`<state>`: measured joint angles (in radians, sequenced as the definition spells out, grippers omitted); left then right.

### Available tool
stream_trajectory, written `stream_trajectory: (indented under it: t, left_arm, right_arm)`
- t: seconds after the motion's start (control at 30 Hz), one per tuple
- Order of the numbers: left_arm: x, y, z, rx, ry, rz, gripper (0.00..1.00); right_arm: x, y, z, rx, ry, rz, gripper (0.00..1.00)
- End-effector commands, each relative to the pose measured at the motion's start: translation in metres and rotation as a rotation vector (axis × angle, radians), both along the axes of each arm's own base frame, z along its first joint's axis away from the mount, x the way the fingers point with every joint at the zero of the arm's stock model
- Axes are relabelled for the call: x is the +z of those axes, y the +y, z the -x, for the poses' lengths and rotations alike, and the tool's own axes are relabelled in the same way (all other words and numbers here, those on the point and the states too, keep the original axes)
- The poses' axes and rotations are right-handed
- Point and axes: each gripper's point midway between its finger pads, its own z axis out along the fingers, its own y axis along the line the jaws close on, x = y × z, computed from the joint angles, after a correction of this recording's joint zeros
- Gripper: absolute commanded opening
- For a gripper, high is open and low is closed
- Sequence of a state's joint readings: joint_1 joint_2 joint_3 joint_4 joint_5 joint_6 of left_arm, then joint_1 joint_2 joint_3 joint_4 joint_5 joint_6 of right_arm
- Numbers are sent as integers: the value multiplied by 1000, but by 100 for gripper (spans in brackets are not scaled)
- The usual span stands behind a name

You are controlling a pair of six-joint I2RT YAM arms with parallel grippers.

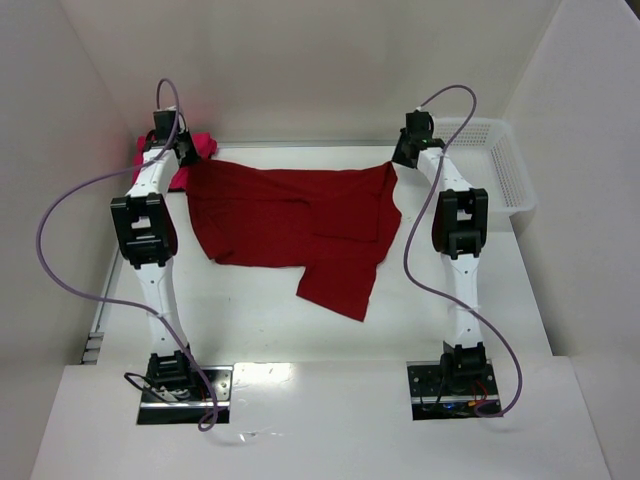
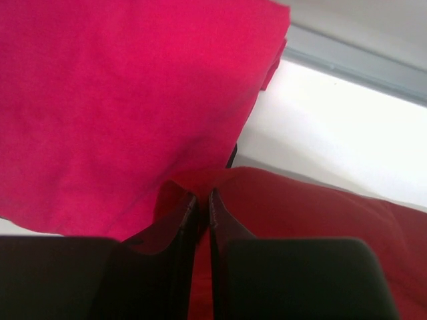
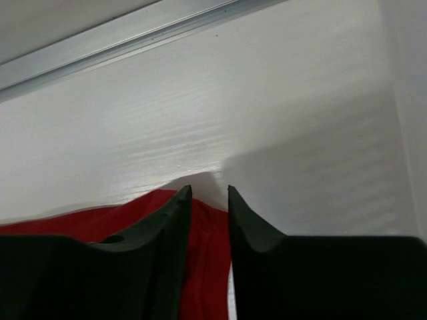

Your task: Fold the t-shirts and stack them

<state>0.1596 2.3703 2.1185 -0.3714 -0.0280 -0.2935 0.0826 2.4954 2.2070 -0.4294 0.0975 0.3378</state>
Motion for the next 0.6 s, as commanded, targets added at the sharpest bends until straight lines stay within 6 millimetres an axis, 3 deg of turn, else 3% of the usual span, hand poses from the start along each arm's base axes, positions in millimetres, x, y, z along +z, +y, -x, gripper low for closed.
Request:
stream_trajectory:
  t: [0.0, 0.07, 0.1, 0.23, 0.37, 0.57]
  left_arm:
    - [12, 0, -9, 2, -36, 11, 20]
    - [11, 0, -11, 2, -36, 11, 20]
    - [11, 0, -11, 2, -36, 11, 21]
    - [9, 1, -12, 2, -36, 11, 21]
    - [9, 1, -12, 2, -36, 11, 20]
    - [9, 1, -12, 2, -36, 11, 17]
  right_arm:
    - [15, 8, -9, 38, -36, -26, 37]
    - [14, 12, -6, 56, -24, -41, 45]
    - [14, 14, -6, 63, -23, -47, 54]
    - [14, 27, -4, 112, -21, -64, 67]
    - [25, 45, -7, 152, -50, -81, 67]
    - [24, 52, -4, 157, -37, -125, 64]
